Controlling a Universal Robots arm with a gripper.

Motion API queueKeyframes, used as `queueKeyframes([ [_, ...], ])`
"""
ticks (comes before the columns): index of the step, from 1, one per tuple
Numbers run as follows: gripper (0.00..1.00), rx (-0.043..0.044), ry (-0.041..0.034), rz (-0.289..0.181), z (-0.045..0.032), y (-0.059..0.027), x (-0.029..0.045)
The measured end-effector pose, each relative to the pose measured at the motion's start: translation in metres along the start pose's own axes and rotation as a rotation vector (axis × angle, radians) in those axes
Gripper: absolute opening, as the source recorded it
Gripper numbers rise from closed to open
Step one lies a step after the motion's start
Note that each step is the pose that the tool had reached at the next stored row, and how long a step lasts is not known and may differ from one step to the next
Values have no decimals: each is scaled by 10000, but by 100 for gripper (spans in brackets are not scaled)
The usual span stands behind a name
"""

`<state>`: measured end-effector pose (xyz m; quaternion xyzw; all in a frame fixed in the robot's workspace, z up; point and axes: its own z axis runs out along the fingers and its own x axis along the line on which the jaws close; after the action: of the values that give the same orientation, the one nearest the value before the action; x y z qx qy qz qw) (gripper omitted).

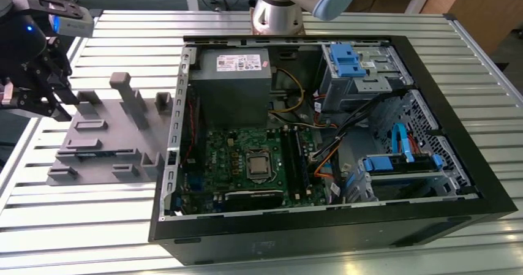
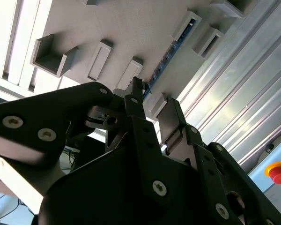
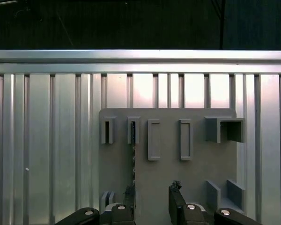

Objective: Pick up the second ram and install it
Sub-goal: 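Pick up the second ram and move it above second insertion slot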

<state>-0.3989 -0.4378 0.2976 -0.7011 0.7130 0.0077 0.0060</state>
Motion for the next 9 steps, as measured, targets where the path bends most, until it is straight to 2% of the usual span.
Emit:
queueKeyframes([
  [9,42,-1,0,1,55,1,4],
])
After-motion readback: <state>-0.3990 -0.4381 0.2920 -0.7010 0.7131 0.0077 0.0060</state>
